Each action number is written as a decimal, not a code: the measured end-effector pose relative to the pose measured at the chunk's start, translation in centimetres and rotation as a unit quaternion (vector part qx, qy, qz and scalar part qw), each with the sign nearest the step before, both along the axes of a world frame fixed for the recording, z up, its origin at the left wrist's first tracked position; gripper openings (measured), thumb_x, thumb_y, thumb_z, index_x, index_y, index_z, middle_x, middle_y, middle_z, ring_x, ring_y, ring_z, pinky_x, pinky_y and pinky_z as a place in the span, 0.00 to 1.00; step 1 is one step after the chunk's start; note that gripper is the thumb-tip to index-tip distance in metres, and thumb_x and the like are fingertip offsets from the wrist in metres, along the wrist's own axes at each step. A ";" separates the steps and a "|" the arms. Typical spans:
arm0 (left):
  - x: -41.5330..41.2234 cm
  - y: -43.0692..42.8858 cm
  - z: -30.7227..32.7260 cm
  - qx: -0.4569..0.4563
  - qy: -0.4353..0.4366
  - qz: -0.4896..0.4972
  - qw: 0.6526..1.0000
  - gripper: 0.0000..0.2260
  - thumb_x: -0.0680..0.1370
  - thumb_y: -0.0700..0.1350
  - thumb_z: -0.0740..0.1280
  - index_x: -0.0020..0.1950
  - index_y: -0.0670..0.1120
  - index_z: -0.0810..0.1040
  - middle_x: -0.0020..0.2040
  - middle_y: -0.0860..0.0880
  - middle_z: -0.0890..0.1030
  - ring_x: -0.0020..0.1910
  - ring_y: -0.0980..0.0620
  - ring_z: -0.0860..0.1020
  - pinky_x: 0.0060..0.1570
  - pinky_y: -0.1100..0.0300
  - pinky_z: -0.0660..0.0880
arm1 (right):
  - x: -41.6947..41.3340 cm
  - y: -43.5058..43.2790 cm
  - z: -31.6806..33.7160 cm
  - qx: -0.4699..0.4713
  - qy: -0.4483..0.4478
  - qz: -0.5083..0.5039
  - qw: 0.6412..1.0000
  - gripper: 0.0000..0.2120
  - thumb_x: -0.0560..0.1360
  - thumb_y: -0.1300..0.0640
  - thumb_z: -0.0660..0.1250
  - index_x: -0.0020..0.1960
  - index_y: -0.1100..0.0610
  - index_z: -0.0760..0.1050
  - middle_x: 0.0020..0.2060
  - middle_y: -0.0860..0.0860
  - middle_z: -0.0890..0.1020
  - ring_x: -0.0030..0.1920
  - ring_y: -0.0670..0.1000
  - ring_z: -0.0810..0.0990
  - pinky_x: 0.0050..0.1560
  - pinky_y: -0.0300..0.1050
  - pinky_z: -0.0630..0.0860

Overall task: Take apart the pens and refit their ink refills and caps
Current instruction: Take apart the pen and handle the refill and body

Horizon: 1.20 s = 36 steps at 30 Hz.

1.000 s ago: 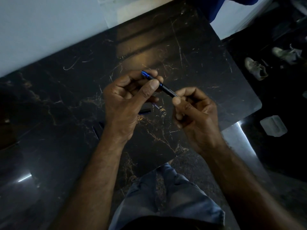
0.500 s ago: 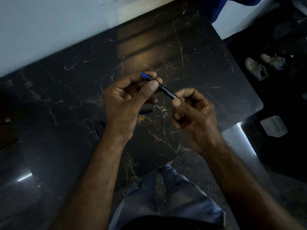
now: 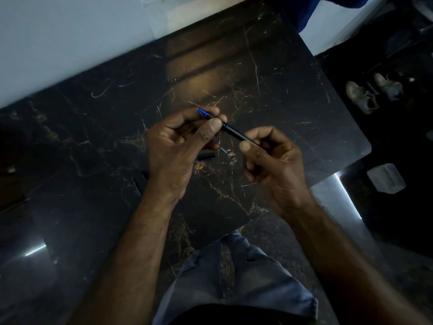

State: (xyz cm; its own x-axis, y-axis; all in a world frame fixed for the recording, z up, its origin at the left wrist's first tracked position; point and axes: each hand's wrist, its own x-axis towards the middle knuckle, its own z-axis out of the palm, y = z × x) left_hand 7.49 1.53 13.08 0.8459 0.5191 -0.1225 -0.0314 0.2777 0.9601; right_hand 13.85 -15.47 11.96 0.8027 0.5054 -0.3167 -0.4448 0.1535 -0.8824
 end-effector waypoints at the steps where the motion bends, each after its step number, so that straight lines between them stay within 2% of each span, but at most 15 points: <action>1: 0.0 0.0 0.0 -0.003 0.001 0.001 1.000 0.08 0.77 0.40 0.74 0.55 0.43 0.84 0.49 0.47 0.89 0.46 0.50 0.87 0.41 0.59 0.82 | 0.0 0.0 0.0 0.001 -0.002 -0.001 1.000 0.03 0.77 0.62 0.73 0.49 0.56 0.81 0.34 0.51 0.75 0.32 0.49 0.71 0.28 0.44 0.71; 2: 0.0 0.0 0.0 -0.004 0.002 0.001 1.000 0.08 0.77 0.40 0.74 0.55 0.42 0.84 0.49 0.47 0.89 0.46 0.50 0.87 0.41 0.58 0.82 | -0.1 0.1 0.1 -0.004 -0.001 -0.001 1.000 0.03 0.78 0.61 0.72 0.46 0.56 0.81 0.32 0.51 0.74 0.31 0.50 0.70 0.28 0.44 0.70; 6: 0.2 0.0 0.4 0.014 -0.006 -0.023 1.000 0.08 0.77 0.41 0.74 0.56 0.41 0.84 0.50 0.48 0.89 0.50 0.50 0.87 0.42 0.58 0.84 | -0.6 0.2 0.3 -0.010 0.048 0.000 0.999 0.17 0.84 0.51 0.67 0.41 0.60 0.80 0.27 0.51 0.70 0.28 0.52 0.63 0.28 0.44 0.64; 8: 0.2 -0.1 0.6 0.026 -0.010 -0.036 0.999 0.08 0.78 0.40 0.73 0.56 0.41 0.83 0.49 0.50 0.89 0.50 0.50 0.87 0.42 0.58 0.84 | -0.8 0.1 0.3 -0.020 0.062 -0.001 0.998 0.22 0.84 0.48 0.65 0.38 0.60 0.81 0.26 0.54 0.66 0.27 0.53 0.61 0.28 0.45 0.62; 10: 0.2 -0.1 0.5 0.039 -0.010 -0.040 0.998 0.07 0.78 0.38 0.73 0.56 0.40 0.83 0.48 0.50 0.89 0.49 0.52 0.87 0.42 0.59 0.83 | -0.7 0.0 0.3 -0.015 0.043 0.005 0.999 0.17 0.85 0.49 0.65 0.44 0.60 0.83 0.28 0.55 0.68 0.28 0.53 0.63 0.29 0.46 0.63; 12: 0.2 -0.1 0.3 0.048 -0.006 -0.037 0.998 0.06 0.79 0.35 0.73 0.56 0.39 0.83 0.47 0.50 0.89 0.46 0.54 0.87 0.41 0.61 0.82 | -0.3 -0.1 0.4 -0.013 -0.007 0.011 1.000 0.07 0.82 0.56 0.68 0.53 0.59 0.82 0.32 0.53 0.72 0.30 0.52 0.66 0.28 0.44 0.65; 15: 0.2 0.0 0.2 0.045 -0.004 -0.040 0.998 0.07 0.78 0.37 0.74 0.56 0.40 0.83 0.47 0.49 0.89 0.37 0.54 0.83 0.34 0.61 0.78 | 0.2 -0.2 0.4 -0.012 -0.052 0.014 0.998 0.01 0.79 0.62 0.71 0.49 0.60 0.80 0.32 0.50 0.75 0.30 0.49 0.70 0.27 0.43 0.69; 17: 0.3 0.1 0.3 0.045 -0.010 -0.043 0.998 0.07 0.78 0.39 0.73 0.56 0.40 0.83 0.47 0.49 0.89 0.34 0.54 0.80 0.31 0.61 0.76 | 0.2 -0.2 0.5 -0.014 -0.055 0.026 0.998 0.05 0.80 0.61 0.70 0.47 0.63 0.79 0.30 0.50 0.74 0.28 0.49 0.69 0.27 0.43 0.69; 23: 0.5 0.7 0.5 0.044 -0.038 -0.072 0.996 0.05 0.79 0.38 0.71 0.55 0.41 0.83 0.49 0.48 0.89 0.29 0.57 0.77 0.29 0.61 0.75 | 0.3 0.2 1.5 0.034 0.038 0.081 0.995 0.16 0.86 0.56 0.63 0.43 0.63 0.79 0.26 0.48 0.62 0.25 0.45 0.61 0.25 0.40 0.65; 26: 0.8 0.9 0.6 0.053 -0.056 -0.084 0.993 0.06 0.79 0.36 0.70 0.55 0.40 0.82 0.47 0.49 0.89 0.32 0.61 0.80 0.30 0.63 0.76 | 0.3 0.5 1.9 0.056 0.119 0.120 0.984 0.18 0.85 0.52 0.60 0.41 0.59 0.76 0.28 0.50 0.55 0.26 0.47 0.55 0.23 0.39 0.64; 30: 1.4 1.5 0.5 0.069 -0.073 -0.119 0.988 0.06 0.80 0.36 0.70 0.57 0.40 0.81 0.48 0.48 0.88 0.41 0.56 0.85 0.31 0.63 0.78 | 0.4 0.6 2.1 0.135 0.226 0.162 0.951 0.21 0.88 0.50 0.55 0.38 0.55 0.72 0.29 0.48 0.55 0.27 0.47 0.54 0.20 0.37 0.63; 33: 2.0 1.7 0.5 0.080 -0.083 -0.147 0.982 0.07 0.81 0.34 0.69 0.58 0.40 0.81 0.49 0.47 0.88 0.42 0.56 0.85 0.32 0.63 0.78 | 0.5 0.8 2.2 0.190 0.286 0.172 0.923 0.22 0.88 0.49 0.53 0.38 0.54 0.70 0.29 0.47 0.56 0.27 0.45 0.55 0.19 0.36 0.63; 35: 2.4 2.0 0.3 0.079 -0.080 -0.150 0.982 0.07 0.82 0.35 0.69 0.60 0.39 0.81 0.50 0.44 0.87 0.40 0.57 0.84 0.35 0.62 0.80 | 0.4 0.9 2.0 0.183 0.278 0.154 0.930 0.21 0.88 0.49 0.55 0.39 0.56 0.71 0.29 0.47 0.55 0.27 0.45 0.54 0.20 0.36 0.62; 36: 2.5 2.3 -0.2 0.072 -0.069 -0.153 0.983 0.08 0.82 0.37 0.69 0.60 0.39 0.81 0.52 0.43 0.87 0.41 0.54 0.84 0.37 0.60 0.81 | 0.4 0.9 1.6 0.156 0.254 0.135 0.945 0.21 0.88 0.49 0.56 0.40 0.57 0.74 0.29 0.48 0.54 0.27 0.46 0.54 0.20 0.36 0.61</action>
